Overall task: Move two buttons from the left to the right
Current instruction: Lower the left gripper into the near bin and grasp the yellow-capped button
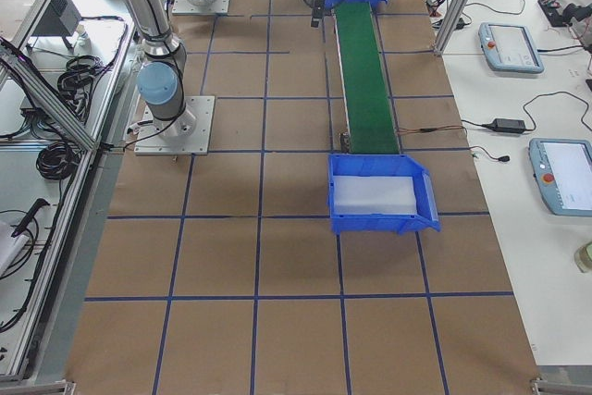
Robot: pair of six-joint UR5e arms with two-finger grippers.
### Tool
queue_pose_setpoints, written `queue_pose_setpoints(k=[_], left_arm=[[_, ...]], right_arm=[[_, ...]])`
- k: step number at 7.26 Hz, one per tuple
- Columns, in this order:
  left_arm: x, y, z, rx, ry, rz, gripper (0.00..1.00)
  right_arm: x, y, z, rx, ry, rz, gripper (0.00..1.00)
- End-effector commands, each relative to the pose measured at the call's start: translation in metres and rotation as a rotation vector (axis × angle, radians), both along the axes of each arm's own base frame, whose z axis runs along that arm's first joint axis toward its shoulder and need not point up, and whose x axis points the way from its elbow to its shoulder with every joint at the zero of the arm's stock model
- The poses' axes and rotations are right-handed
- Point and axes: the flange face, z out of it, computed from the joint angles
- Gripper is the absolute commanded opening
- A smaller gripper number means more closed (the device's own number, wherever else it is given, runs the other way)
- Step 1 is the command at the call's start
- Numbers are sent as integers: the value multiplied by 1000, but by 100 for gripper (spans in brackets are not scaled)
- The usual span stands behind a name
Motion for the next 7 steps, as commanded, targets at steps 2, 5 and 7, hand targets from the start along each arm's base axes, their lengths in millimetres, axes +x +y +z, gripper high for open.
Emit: queue_pose_setpoints(k=[2, 5, 7], left_arm=[[-8, 2, 50, -59, -1, -26, 11], [-36, 40, 174, -173, 11, -60, 11], [-129, 35, 160, -214, 111, -81, 10]], right_arm=[[-2, 0, 0, 0, 9, 0, 100], [-1, 0, 0, 0, 4, -7, 100], [-2, 0, 0, -1, 7, 1, 100]])
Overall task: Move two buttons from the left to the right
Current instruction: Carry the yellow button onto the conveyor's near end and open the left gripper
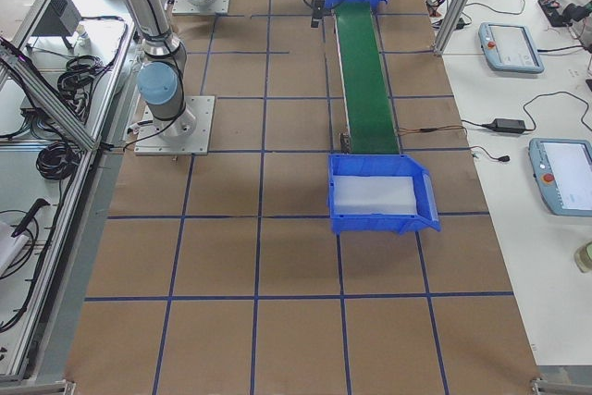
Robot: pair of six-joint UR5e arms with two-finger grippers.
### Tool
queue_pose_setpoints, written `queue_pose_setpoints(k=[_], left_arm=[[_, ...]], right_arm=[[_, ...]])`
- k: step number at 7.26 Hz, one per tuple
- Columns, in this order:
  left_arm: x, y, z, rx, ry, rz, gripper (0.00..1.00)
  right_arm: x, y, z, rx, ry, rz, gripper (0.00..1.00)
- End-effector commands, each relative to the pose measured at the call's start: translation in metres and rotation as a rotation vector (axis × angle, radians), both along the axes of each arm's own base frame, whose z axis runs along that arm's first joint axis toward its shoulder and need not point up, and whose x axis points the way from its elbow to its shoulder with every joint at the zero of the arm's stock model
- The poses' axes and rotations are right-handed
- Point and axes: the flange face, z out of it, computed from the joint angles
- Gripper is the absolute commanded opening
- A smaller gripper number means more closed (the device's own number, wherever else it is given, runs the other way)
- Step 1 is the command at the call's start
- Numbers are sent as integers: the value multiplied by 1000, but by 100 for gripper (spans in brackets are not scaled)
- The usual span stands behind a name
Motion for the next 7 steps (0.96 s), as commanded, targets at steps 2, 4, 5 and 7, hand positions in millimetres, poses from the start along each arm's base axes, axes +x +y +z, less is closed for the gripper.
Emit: queue_pose_setpoints(k=[2, 4, 5, 7], left_arm=[[-119, -11, -57, -26, -34, -109, 9], [-130, -32, -120, -11, -53, -127, 10], [-130, -32, -129, 3, -54, -125, 10], [-123, -42, -124, -46, -58, -121, 60]], right_arm=[[0, 3, 3, -5, 3, 6, 100], [-1, 3, 1, 1, -2, 3, 100], [0, 3, 1, 1, 1, 6, 100], [0, 3, 1, 1, 0, 4, 100]])
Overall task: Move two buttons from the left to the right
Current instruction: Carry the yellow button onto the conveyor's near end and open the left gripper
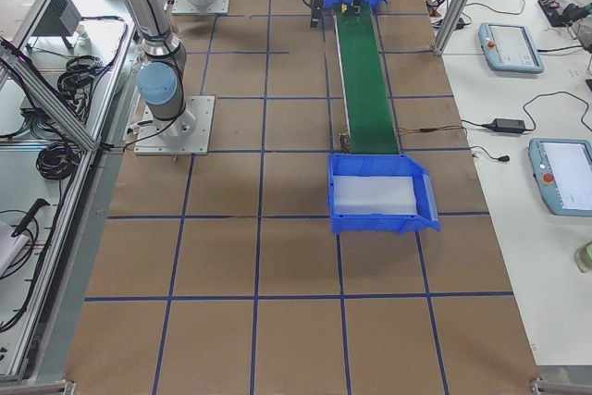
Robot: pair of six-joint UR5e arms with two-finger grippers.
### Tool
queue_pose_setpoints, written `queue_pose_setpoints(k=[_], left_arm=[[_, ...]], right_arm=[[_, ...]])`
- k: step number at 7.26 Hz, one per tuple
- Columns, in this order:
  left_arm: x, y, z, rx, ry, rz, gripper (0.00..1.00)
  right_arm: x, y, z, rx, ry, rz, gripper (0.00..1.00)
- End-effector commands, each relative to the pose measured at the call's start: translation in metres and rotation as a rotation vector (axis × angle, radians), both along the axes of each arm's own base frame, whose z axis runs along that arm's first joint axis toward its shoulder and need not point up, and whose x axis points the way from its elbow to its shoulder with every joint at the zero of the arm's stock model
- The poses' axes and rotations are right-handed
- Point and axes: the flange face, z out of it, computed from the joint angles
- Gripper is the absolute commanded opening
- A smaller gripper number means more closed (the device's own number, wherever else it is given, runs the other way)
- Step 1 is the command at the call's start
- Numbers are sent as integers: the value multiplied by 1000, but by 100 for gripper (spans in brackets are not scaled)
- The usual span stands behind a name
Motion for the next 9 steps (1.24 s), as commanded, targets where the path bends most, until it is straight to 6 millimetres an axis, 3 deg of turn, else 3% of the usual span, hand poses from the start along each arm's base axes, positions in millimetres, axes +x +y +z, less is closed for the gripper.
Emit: queue_pose_setpoints(k=[1, 2, 3, 4, 6, 7, 8, 9], left_arm=[[-3, -1, -4, -10, -6, -7, 100], [-5, 2, -5, -5, -10, -9, 100], [-7, 6, 17, -12, -6, -12, 100], [-2, 26, 73, -17, -7, -9, 100], [19, 80, 159, -37, -10, 7, 100], [60, 94, 190, -81, -6, 55, 100], [127, 89, 181, -60, -9, 93, 100], [167, 76, 162, -37, -19, -9, 100]], right_arm=[[0, 1, 0, 3, -1, -1, 100], [0, 1, 0, 1, -3, -1, 100], [0, 1, 0, 3, -1, -1, 100], [0, 0, -1, 4, -3, -1, 100], [2, 1, 0, 3, -2, -1, 100], [0, 1, -1, 6, -3, -1, 100], [0, 1, -3, 14, -5, -6, 100], [0, 2, -8, 15, -7, -6, 100]])
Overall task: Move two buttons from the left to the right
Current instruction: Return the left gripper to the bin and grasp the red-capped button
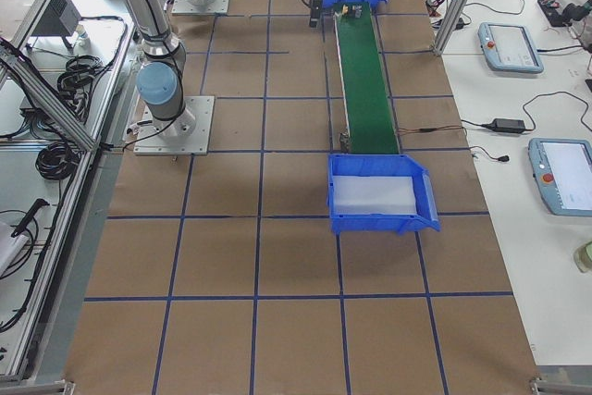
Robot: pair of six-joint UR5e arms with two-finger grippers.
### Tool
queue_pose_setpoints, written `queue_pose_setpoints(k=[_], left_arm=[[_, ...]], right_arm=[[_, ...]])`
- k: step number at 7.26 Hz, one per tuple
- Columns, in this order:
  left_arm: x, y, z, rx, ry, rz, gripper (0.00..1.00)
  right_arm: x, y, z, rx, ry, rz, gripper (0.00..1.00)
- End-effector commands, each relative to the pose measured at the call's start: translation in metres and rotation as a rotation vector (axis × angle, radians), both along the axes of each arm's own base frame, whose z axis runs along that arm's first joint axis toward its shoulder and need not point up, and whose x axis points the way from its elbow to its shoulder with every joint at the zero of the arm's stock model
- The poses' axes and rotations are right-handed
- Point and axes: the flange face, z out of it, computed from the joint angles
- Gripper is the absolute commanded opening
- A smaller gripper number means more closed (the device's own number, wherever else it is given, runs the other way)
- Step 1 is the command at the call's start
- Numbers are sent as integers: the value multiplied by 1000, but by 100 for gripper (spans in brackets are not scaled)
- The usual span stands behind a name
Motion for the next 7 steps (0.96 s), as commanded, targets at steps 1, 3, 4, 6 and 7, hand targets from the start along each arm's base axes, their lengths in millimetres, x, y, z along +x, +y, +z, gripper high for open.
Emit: queue_pose_setpoints(k=[1, 3, 4, 6, 7], left_arm=[[71, -29, -37, 33, -8, -64, 100], [90, -83, -116, -4, -16, -61, 100], [99, -93, -127, -7, -28, -171, 99], [101, -105, -157, -6, -31, -204, 98], [102, -113, -166, -37, -49, -294, 99]], right_arm=[[0, 2, -9, 13, -6, 1, 100], [1, 1, -10, 13, -25, 11, 100], [-1, 1, -10, 13, -25, 7, 100], [-3, 0, -10, 13, -25, 2, 100], [-3, 0, -10, 13, -25, 2, 100]])
